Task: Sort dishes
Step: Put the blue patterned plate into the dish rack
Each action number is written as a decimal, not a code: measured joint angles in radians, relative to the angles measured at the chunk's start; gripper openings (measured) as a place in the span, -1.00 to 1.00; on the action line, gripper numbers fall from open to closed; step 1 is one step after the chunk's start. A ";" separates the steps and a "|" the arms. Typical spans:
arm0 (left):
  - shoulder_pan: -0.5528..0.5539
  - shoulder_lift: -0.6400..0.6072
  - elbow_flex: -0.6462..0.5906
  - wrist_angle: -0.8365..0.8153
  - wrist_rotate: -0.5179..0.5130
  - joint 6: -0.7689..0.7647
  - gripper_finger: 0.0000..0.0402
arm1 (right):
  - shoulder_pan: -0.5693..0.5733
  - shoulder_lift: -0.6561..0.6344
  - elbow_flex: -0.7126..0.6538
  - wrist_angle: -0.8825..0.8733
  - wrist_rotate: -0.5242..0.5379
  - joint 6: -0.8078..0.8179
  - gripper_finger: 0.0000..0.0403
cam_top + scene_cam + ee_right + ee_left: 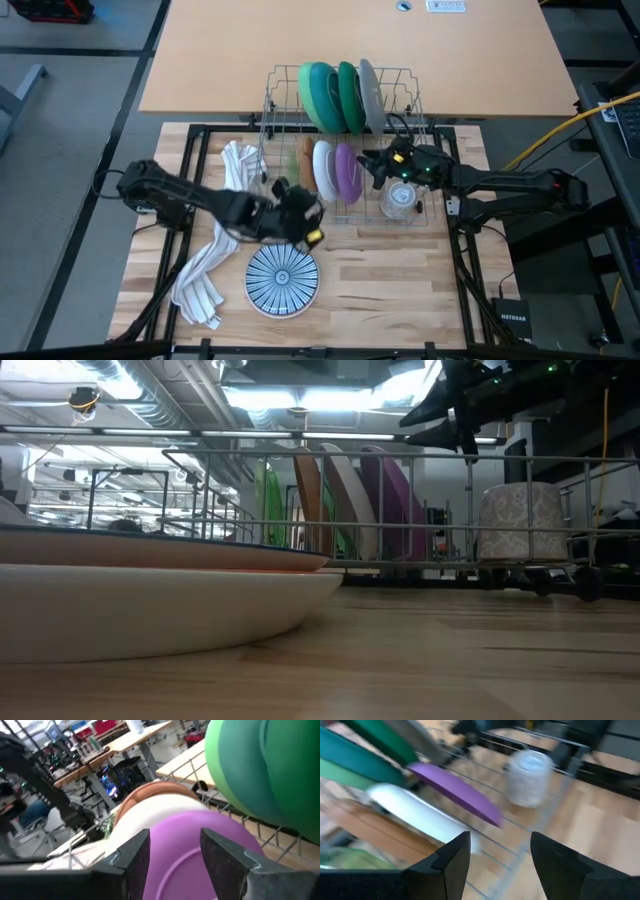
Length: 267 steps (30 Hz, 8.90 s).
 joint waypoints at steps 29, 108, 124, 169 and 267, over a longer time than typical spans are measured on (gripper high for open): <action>-0.461 0.261 -0.006 -0.062 0.411 -0.311 -0.02 | 0.525 -0.085 0.000 -0.139 -0.376 0.180 -0.11; -0.470 0.373 -0.005 -0.360 0.396 -0.058 -0.39 | 0.760 0.607 0.002 0.349 0.180 1.185 -0.11; -0.470 0.373 -0.005 -0.360 0.397 -0.058 -0.39 | 0.943 0.648 0.423 -0.035 0.484 1.209 -0.11; -0.470 0.373 -0.005 -0.354 0.382 0.262 -0.39 | 0.750 1.039 0.493 -0.004 0.428 1.709 -0.11; -0.483 0.323 -0.152 -0.339 0.282 0.690 -0.39 | 0.746 1.039 0.492 0.004 0.351 1.669 -0.11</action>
